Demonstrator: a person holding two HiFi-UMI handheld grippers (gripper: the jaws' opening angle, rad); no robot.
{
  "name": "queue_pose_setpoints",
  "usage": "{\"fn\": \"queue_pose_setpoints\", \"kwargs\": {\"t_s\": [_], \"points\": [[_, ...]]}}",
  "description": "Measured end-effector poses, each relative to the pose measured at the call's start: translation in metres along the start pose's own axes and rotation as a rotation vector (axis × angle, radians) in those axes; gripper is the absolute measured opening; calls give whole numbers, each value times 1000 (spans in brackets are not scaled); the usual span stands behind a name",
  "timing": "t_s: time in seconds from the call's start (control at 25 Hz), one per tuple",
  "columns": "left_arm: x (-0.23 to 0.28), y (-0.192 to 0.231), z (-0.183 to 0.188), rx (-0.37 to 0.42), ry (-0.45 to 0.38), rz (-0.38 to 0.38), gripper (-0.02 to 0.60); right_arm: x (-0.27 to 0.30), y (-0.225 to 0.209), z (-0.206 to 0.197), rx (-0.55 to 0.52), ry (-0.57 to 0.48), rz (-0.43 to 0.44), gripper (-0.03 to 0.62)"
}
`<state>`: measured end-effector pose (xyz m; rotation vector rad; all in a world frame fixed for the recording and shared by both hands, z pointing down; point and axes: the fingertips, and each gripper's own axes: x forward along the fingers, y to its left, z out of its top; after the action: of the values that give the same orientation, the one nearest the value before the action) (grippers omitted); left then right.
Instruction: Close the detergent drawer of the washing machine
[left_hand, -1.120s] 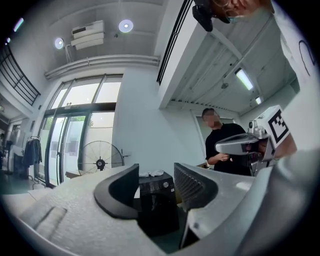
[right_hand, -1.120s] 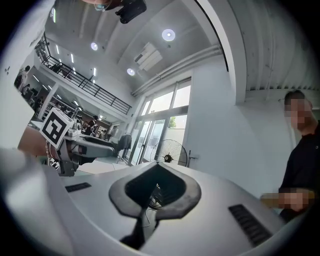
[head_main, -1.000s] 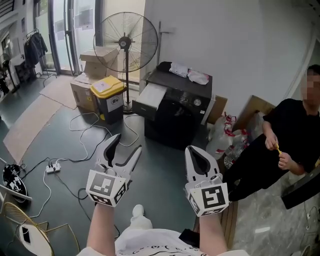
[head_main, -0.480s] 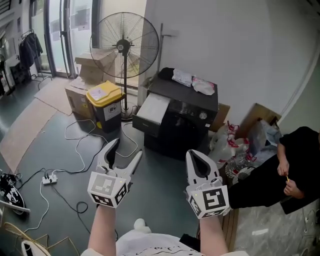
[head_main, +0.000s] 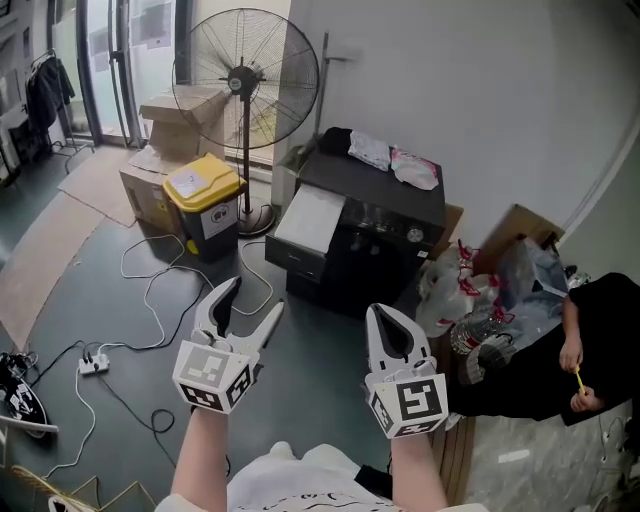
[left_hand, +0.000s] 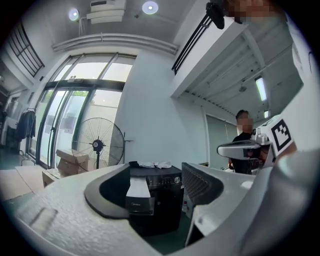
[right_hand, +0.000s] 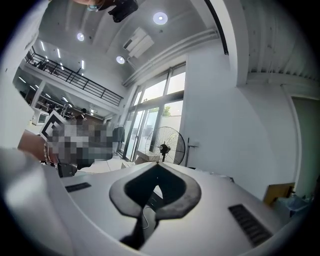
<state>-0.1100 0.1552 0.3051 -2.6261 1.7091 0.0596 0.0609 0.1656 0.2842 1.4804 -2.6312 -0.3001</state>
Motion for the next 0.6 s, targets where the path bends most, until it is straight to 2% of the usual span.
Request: {"fn": "queue_pose_setpoints", "kwargs": {"t_s": [0.32, 0.6], "points": [[22, 18, -13, -31, 19, 10, 318, 29, -12, -13, 25, 29, -12, 0], [52, 39, -21, -46, 30, 29, 318, 74, -25, -18, 42, 9, 24, 0]]}}
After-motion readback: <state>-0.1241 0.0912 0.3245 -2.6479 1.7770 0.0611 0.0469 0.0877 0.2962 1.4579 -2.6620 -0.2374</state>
